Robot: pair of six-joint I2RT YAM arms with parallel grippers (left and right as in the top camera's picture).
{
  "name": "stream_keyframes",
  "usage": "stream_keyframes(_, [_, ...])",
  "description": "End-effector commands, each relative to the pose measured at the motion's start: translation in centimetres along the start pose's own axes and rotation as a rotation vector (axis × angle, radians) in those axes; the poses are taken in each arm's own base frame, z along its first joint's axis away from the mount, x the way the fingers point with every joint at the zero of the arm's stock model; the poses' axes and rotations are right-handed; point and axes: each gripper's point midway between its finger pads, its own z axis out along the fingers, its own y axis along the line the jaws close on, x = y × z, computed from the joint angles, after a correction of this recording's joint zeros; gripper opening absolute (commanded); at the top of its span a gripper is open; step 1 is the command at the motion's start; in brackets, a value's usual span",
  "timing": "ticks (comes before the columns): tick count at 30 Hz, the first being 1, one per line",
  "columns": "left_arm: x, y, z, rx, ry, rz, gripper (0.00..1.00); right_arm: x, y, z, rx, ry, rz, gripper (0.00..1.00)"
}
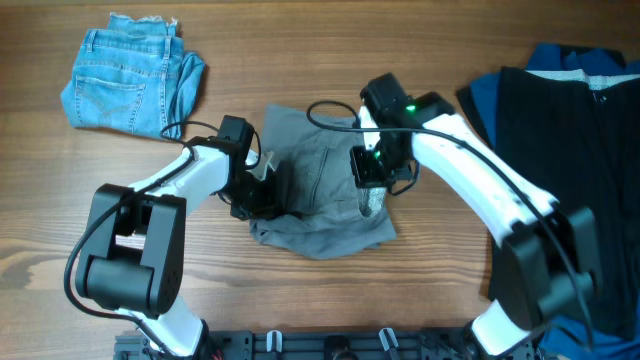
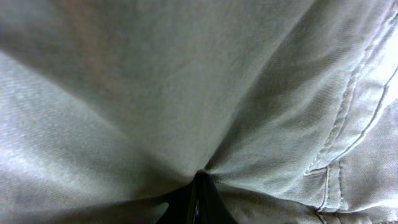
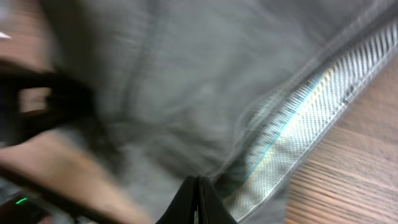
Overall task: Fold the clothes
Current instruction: 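Grasp the folded grey shorts' left and right edges with both grippers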
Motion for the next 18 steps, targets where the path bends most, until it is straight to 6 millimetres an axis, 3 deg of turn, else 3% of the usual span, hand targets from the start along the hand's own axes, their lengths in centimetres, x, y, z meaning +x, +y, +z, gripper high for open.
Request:
stream_keyframes(1, [1.1,1.1,1.2,-0.024,0.033,-0.018,0.04,-0.3,2.8,-2.4,-0.093,-0.062,-0.089,0.06])
stream_keyframes(4, [0.9,1.0,1.1,-0.024,0.030,-0.016,0.38,1.3,1.4,2.4,-0.057,-0.007,0.040,0.06])
stream_keyframes(7, [0.9,1.0,1.1,-0.024,0.029,-0.015,0.47,5.2,-0.5,7.1,-0.054,0.126,0.169,0.06])
stream_keyframes(11, [0.9,1.0,1.1,-0.025,0.030,-0.016,0.53,10.9,-4.0,9.7,0.076,0.261,0.460,0.05])
stream_keyframes(12, [0.9,1.0,1.1,-0.025,0.030,-0.016,0.57,11.4,-4.4,9.9,0.088,0.268,0.486,0.06])
stream_keyframes(15, [1.0,1.0,1.1,-0.025,0.033,-0.017,0.61,10.5,-4.3,9.9,0.070,0.236,0.426,0.07])
stream_keyframes(18, [0.8,0.3,-0.5,-0.006,0.036,-0.018,0.59,7.9,-2.8,7.9,0.011,0.176,0.291,0.07])
